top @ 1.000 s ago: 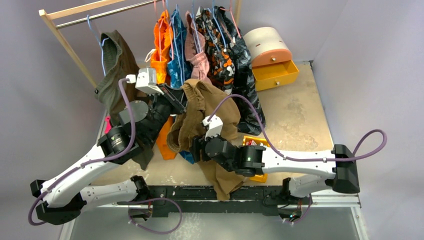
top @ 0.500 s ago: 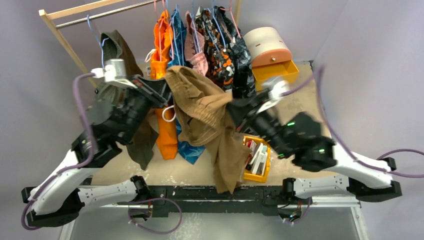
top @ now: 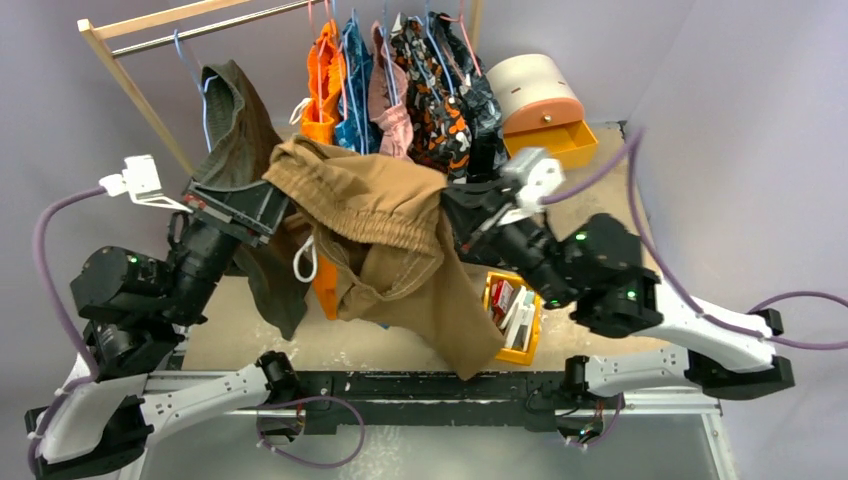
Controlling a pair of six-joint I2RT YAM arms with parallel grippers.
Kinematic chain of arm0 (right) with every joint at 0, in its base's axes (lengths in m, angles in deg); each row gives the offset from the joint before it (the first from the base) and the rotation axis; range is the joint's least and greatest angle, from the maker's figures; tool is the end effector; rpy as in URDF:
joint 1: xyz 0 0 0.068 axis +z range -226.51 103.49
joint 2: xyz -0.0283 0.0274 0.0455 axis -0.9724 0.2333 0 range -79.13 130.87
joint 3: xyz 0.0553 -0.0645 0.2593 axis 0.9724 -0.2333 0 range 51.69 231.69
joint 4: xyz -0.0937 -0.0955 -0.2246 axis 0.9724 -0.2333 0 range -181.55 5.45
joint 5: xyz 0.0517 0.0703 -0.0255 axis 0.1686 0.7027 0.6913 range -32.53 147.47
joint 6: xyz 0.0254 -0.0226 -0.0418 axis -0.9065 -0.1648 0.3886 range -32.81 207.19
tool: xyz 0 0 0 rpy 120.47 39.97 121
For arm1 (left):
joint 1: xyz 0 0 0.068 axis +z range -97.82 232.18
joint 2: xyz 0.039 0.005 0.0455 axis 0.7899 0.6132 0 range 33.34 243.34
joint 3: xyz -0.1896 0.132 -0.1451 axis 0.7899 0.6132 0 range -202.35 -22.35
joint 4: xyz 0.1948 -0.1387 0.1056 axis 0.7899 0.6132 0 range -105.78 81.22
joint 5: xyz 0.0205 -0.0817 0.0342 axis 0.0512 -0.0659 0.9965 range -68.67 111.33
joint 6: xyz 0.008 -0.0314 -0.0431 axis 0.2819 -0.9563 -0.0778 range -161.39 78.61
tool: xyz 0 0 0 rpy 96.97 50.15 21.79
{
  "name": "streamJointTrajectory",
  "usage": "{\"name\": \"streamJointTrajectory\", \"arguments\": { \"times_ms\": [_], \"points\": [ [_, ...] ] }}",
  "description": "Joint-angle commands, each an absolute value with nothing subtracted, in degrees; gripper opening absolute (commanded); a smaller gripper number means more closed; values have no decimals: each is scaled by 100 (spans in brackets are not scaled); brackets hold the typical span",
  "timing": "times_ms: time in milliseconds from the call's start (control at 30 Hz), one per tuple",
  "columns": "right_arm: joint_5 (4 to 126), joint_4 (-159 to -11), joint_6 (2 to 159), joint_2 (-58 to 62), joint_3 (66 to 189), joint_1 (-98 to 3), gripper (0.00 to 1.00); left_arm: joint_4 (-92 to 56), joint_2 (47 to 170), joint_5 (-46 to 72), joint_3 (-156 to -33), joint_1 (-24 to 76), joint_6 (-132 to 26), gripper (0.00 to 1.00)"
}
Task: Place the shorts on the hanger
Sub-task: Adjust the shorts at the center of the board.
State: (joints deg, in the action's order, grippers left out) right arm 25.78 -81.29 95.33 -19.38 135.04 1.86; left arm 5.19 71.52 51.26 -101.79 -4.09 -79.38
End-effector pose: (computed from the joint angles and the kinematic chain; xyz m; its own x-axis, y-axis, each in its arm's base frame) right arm 0.0546 0.1730 0.5417 0.1949 0.3489 -0.9167 -0.7186 0.6869 0.1087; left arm 0.0455 -0.0362 0.5197 -0.1320 -0.7631 -0.6327 0.4816 0.5085 -0.7138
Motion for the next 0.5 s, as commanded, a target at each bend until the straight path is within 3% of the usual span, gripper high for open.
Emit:
{"name": "streamJointTrajectory", "arguments": {
  "times_ms": [0, 233, 467],
  "points": [
    [2687, -7928, 9936, -1862, 13928, 198, 0, 728, 7214, 4550, -9854, -394, -8311, 0],
    [2669, -8218, 9026, -1771, 12643, -541, 0, 1203, 6815, 4784, -8457, -388, -8941, 0],
    [2654, -8669, 7924, -2111, 11666, -1401, 0, 2377, 6887, 5462, -8194, -387, -9159, 0]
  ]
}}
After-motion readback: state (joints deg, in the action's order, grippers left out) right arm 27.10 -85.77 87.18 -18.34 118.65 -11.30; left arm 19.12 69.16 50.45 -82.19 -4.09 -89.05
